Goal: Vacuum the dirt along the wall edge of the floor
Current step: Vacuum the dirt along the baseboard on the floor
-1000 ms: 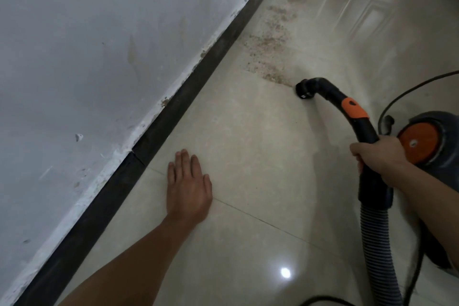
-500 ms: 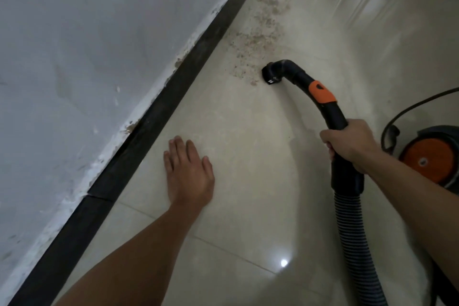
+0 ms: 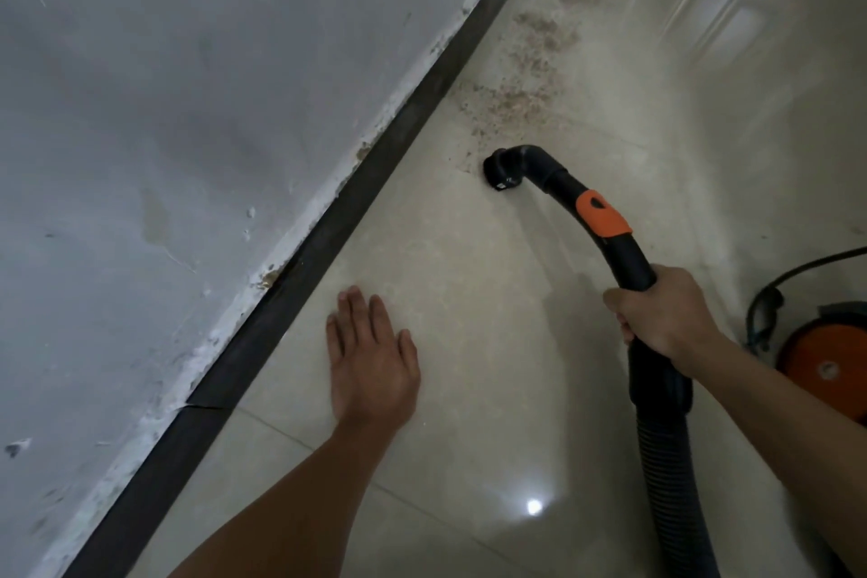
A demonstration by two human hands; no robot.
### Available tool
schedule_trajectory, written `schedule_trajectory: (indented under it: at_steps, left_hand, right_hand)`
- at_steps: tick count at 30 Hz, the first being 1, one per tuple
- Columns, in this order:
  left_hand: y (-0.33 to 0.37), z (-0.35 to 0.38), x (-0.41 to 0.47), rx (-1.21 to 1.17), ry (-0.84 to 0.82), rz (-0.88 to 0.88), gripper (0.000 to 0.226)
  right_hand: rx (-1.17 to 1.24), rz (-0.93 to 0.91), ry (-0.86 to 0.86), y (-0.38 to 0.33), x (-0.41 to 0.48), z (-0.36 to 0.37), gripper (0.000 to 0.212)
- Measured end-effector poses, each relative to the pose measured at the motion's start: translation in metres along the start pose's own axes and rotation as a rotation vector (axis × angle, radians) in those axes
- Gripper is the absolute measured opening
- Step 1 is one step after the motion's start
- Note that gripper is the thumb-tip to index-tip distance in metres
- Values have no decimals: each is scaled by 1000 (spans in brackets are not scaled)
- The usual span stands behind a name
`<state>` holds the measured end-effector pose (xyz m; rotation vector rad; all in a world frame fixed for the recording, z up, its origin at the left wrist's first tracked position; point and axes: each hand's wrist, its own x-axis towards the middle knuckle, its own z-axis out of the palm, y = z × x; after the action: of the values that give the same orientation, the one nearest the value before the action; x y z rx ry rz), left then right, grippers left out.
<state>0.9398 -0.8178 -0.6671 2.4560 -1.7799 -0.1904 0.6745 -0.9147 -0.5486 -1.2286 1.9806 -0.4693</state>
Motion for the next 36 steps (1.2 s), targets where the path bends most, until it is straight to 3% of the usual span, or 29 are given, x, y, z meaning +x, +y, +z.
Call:
schedule_trajectory:
  at_steps: [6, 11, 18, 27, 36]
  left_hand:
    - [-1, 2, 1, 10, -1, 3, 64]
    - [0, 0, 1, 3, -5, 2, 65]
    - [0, 0, 1, -20, 23, 10, 62]
    - [0, 4, 1, -31, 29, 3, 61]
    - [2, 4, 1, -26, 27, -2, 61]
  right_hand:
    - [74, -20, -33, -44, 34, 25, 8]
    - [-36, -87, -101, -30, 8, 23, 11]
    - [-2, -45, 13, -46, 51, 34, 11]
    - [114, 79, 69, -102, 118, 52, 29]
    - [81, 42, -58, -126, 112, 51, 28]
